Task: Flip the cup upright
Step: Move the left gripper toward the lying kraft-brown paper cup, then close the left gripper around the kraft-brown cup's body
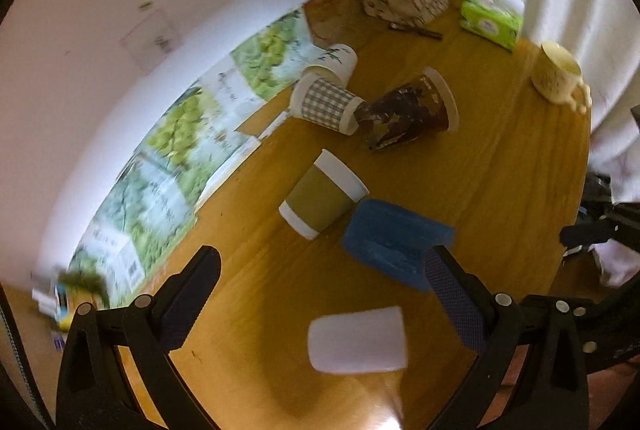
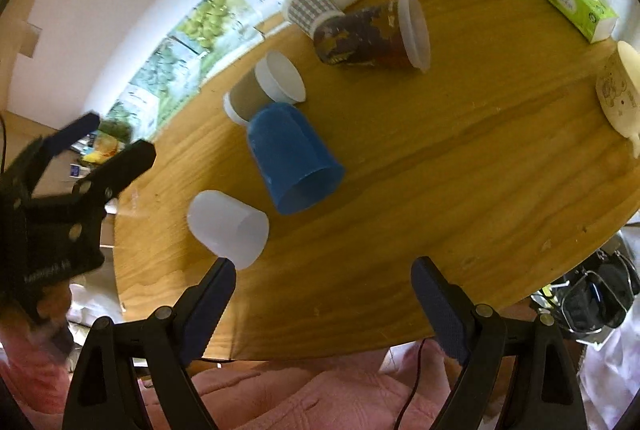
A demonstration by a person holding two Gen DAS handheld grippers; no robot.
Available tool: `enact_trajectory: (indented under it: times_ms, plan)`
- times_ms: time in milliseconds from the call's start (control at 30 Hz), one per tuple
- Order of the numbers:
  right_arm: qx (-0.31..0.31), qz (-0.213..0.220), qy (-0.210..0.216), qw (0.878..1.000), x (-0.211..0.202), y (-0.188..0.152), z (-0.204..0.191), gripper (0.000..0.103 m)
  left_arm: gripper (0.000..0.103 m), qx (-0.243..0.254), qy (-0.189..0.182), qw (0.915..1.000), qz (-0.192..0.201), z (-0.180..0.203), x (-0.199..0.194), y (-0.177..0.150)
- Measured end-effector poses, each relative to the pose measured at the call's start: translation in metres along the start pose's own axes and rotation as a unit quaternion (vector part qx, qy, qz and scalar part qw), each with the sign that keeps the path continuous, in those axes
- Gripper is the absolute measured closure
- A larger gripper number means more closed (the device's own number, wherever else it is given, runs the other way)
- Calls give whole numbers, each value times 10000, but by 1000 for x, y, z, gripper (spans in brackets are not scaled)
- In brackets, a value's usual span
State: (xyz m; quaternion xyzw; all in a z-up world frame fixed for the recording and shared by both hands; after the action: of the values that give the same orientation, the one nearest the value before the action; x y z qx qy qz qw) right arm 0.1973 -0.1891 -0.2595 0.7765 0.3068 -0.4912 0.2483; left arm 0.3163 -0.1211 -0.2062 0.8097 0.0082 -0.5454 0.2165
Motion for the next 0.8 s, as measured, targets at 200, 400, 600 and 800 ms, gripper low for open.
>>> enact_trajectory:
  times_ms: [200,400,600,800]
  plan:
    - [123,-92,-202,9997,11,3,0,13,1,731,-162,9972,-39,-7,32,15]
    - [-52,-117,-337,9993,23,8,-8,13,1,1231,-342,9917,-141,-9,63,24]
    - [-310,-194,-364,9987,34,5,-22,13,1,1432,-663,9870,-319,-8,93,26]
    - [-440,-297,-460,9975,42,0,-29,13,1,1306,-956,9857,-470,-6,118,25]
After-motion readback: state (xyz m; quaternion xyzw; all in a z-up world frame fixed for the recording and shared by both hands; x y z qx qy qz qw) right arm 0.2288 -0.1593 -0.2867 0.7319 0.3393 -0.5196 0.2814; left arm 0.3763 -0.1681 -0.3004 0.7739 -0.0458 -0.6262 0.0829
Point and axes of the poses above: each gripper's, at about its wrist camera, not at the fingertips, and x roughly the way its jaws point, z to its right, y to its top, the point moved 10 cm from there along x, roughly the way its jaws point, and after that the axes turned 14 degrees about x, right-handed, at the moved point
